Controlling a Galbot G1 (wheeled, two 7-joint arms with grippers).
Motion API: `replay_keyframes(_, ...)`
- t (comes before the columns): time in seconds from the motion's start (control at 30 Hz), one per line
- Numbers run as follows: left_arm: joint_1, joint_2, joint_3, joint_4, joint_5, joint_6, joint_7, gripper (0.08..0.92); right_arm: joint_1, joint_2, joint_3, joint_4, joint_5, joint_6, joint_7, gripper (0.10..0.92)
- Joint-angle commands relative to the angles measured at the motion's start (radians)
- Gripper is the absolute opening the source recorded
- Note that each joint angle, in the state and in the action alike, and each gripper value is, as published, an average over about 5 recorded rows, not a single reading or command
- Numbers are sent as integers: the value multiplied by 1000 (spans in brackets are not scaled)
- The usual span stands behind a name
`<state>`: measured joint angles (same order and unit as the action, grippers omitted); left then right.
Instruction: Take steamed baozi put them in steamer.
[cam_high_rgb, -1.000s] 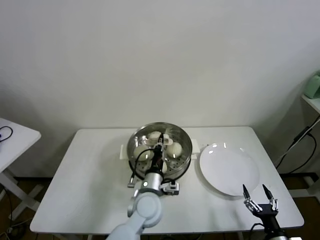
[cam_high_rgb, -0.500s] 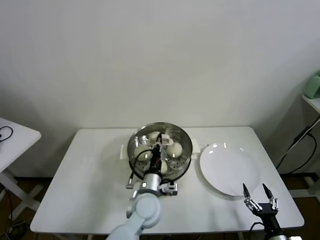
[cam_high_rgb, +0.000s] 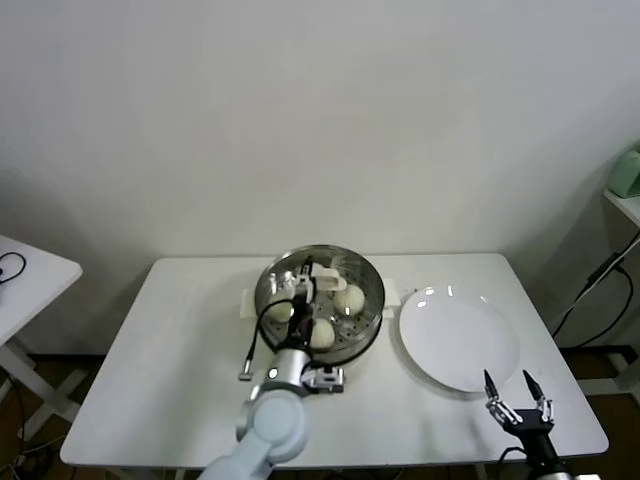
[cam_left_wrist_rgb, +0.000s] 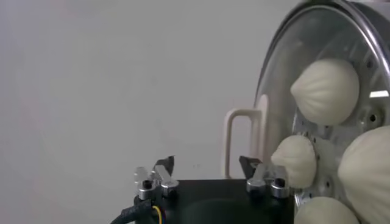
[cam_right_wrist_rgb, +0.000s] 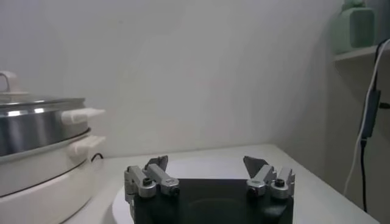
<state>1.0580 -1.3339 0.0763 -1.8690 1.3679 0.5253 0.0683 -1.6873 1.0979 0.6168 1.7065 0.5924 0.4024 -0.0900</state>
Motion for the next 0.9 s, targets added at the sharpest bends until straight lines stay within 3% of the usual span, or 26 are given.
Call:
replay_keyframes(0.03,95,53,-26,-173,-274,-62,-103,744,1,2,-5,-4,0,3,-8,823)
replay_keyframes(0.17,149,63,-52,-228,-479,-141,-173,819,3,1,-12,-9,-1,14,-5,823)
replay_keyframes(0.43,325,89,-267,-344,-1057,-348,-214,823,6,-8,-25,-3,-15,11,5,823)
replay_keyframes(0.63,437,57,-567,-310,-1411,-498,-68,823,15,1,-30,-8,-45,20,12,823)
replay_keyframes(0.77,471,56,-743,-190,-1607,-601,17,823,13,2,-32,-13,-56,26,15,823)
replay_keyframes(0.9,476,69,-846,-57,-1734,-682,41,823,13,0,-33,-19,-59,32,15,823)
